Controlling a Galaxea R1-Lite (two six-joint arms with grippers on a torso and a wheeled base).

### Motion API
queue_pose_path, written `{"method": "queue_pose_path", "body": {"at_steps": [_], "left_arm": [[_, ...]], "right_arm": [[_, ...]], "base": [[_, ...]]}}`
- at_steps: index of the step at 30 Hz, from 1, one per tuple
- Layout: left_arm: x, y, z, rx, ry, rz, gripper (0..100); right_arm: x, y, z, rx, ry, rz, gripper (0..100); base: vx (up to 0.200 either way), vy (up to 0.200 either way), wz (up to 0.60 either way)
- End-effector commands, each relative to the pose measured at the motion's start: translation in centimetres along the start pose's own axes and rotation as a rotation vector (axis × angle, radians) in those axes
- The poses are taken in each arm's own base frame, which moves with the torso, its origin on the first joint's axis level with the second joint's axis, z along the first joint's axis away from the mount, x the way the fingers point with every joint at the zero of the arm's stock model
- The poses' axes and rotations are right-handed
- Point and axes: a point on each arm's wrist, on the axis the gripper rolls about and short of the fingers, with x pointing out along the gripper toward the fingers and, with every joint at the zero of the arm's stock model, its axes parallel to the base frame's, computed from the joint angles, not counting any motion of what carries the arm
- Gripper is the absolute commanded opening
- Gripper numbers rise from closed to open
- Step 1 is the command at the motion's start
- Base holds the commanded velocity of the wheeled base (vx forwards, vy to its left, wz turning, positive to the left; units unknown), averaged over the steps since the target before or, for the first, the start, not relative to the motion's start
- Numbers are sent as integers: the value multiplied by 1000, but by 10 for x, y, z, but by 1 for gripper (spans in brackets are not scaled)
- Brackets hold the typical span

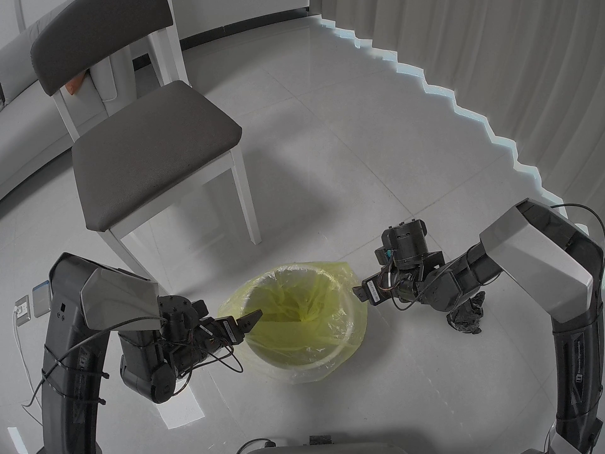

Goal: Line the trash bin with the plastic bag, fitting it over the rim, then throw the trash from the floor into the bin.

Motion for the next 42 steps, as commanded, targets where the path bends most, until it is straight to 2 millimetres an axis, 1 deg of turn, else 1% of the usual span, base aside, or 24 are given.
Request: {"method": "queue_pose_path", "body": {"at_steps": [1, 6, 11, 14, 16, 17, 24, 30, 33, 34, 37, 38, 42], "left_arm": [[0, -5, 4, 9, -23, -21, 100], [1, -6, 3, 10, -21, -24, 100], [-1, -6, 2, 9, -17, -15, 100], [-1, -5, 1, 8, -16, -14, 100], [0, -5, 1, 8, -17, -13, 100], [0, -5, 1, 7, -17, -13, 100], [3, -4, 0, 8, -17, -15, 100], [1, -8, -7, 13, 11, -19, 100], [-1, -7, -12, 12, 33, -15, 100], [-1, -5, -14, 12, 42, -10, 100], [-4, -2, -21, 9, 70, 2, 100], [-4, -2, -23, 10, 77, 5, 100], [-4, -6, -21, 12, 69, -8, 100]], "right_arm": [[13, -17, -10, 15, 32, -26, 100], [18, -16, -16, 13, 45, -24, 100], [27, -4, -20, -1, 49, -4, 100], [33, -2, -23, -7, 58, -1, 100], [45, 2, -35, -15, 85, 2, 100], [47, 3, -36, -17, 90, 5, 100], [49, 3, -33, -21, 129, 37, 100], [48, 2, -32, -18, 149, 38, 100], [46, -3, -31, -8, 152, 31, 100], [43, -6, -27, -1, 141, 27, 100], [34, -21, -19, 20, 126, 5, 100], [28, -33, -15, 33, 119, -12, 100], [15, -63, -9, 67, 105, -59, 100]], "base": [[0, 0, 0], [0, 0, 0], [0, 0, 0], [0, 0, 0], [0, 0, 0], [0, 0, 0], [0, 0, 0], [0, 0, 0], [0, 0, 0], [0, 0, 0], [0, 0, 0], [0, 0, 0], [0, 0, 0]]}}
